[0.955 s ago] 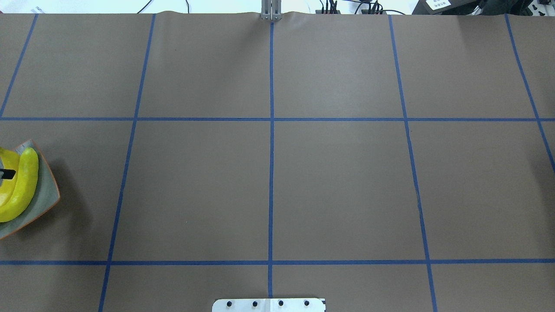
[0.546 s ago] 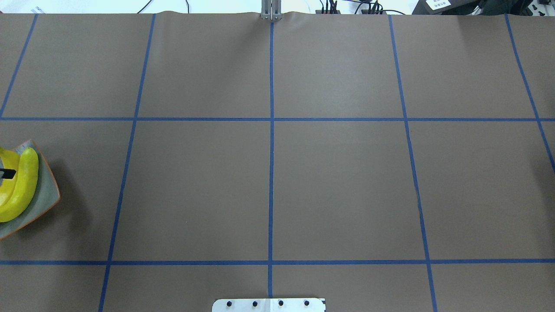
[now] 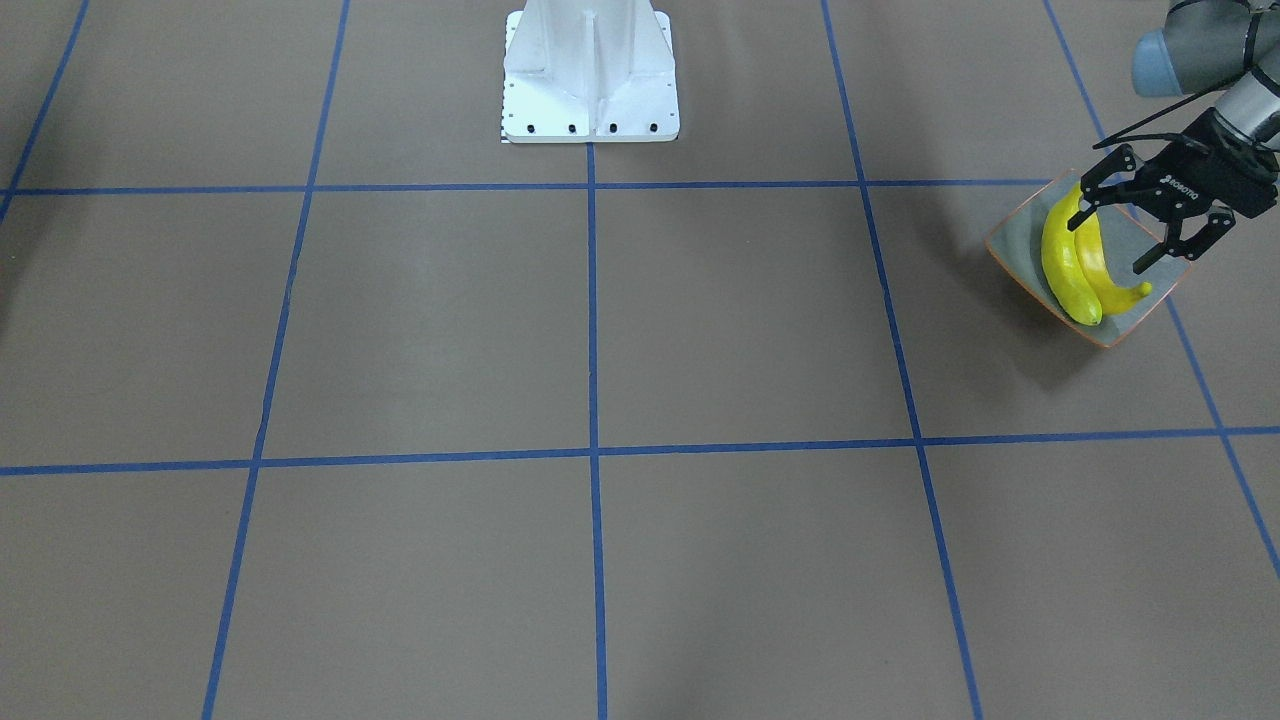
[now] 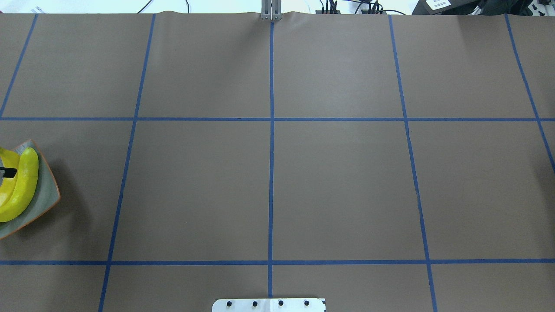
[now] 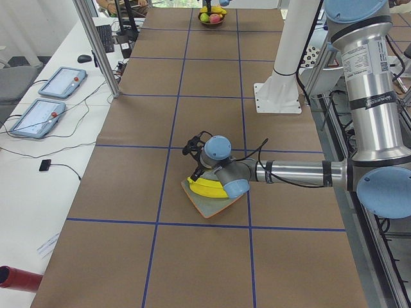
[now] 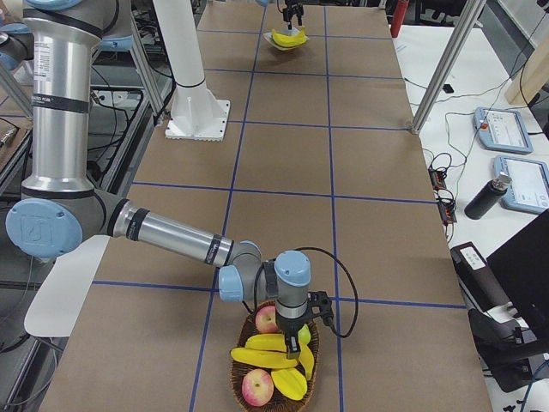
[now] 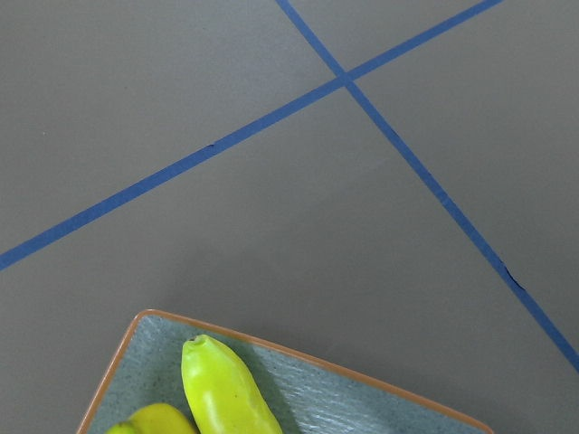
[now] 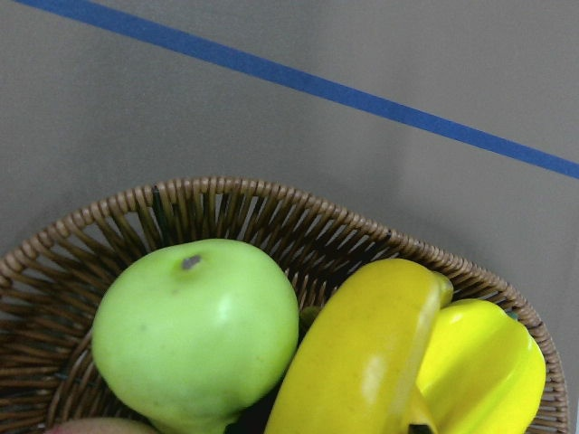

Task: Transfer all bananas from basket to plate

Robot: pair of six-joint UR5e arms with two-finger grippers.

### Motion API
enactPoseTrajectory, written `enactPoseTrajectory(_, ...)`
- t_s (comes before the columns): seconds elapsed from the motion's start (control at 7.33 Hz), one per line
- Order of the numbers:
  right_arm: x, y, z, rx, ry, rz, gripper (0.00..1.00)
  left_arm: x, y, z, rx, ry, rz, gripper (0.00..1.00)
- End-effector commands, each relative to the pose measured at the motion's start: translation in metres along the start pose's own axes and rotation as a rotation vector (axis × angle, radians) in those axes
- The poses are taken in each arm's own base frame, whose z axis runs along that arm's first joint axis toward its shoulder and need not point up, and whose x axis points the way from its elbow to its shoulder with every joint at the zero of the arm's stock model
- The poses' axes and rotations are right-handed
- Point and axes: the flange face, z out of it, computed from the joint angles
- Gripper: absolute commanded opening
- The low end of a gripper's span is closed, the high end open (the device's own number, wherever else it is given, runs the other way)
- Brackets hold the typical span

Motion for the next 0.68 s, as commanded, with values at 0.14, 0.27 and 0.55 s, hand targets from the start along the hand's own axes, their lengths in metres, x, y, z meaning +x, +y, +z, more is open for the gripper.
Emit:
enactPoseTrajectory(0.14,-0.006,-0.013,-0.017,0.039,0.002,-0.027,0.0,-0.002,0.001,0.001,-0.003,-0.001,-0.003,1.0)
enactPoseTrajectory(0.27,-0.007,-0.017,-0.025,0.054,0.005,-0.03,0.0,-0.002,0.002,0.001,-0.004,-0.002,-0.004,1.0)
enactPoseTrajectory(0.55,0.008,-0.019,-0.048,0.103,0.012,0.005,0.0,-0.003,0.002,0.002,-0.006,-0.002,-0.006,1.0)
